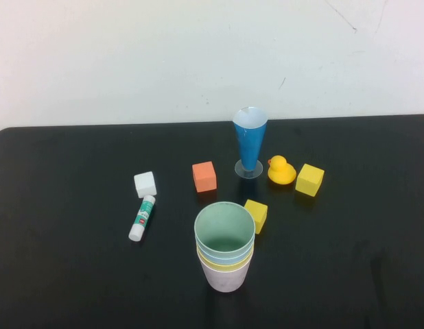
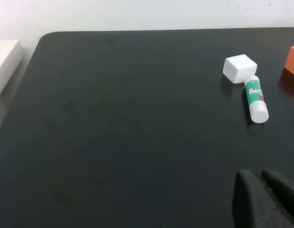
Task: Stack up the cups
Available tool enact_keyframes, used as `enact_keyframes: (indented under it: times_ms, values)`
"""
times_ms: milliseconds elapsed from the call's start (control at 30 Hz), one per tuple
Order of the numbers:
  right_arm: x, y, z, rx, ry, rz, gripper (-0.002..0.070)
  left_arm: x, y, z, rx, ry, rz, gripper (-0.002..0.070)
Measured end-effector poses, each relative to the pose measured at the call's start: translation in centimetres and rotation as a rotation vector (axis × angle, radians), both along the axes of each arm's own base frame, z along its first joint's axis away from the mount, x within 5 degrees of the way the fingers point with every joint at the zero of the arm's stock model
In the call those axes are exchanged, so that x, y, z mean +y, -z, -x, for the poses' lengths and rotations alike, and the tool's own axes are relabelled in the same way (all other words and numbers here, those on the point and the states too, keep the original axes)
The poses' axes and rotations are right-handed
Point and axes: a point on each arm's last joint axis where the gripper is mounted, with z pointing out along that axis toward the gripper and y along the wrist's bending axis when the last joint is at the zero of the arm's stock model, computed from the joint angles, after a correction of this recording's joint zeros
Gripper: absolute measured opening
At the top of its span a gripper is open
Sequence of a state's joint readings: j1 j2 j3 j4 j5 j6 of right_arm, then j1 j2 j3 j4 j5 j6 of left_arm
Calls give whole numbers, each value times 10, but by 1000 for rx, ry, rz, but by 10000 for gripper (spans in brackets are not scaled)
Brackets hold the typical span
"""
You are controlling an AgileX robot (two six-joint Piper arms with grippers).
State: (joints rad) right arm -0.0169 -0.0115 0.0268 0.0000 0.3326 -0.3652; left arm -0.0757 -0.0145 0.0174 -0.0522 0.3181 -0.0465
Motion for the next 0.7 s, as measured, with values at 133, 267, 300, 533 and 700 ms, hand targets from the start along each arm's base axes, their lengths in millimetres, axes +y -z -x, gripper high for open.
enact_keyframes:
  times_ms: [133,267,300,533,700]
  values:
    - [0,0,0,0,1,-2,-1,0,0,0,-1,2,-6,-2]
    - [0,0,0,0,1,-1,-1,0,0,0,-1,2,-6,-2]
    - [0,0,0,0,1,-1,-1,0,0,0,-1,2,-6,-2]
    - [0,0,0,2,1,-1,-1,0,0,0,-1,2,-6,-2]
    - [0,0,0,1,12,-33,-1,0,0,0,-1,2,-6,-2]
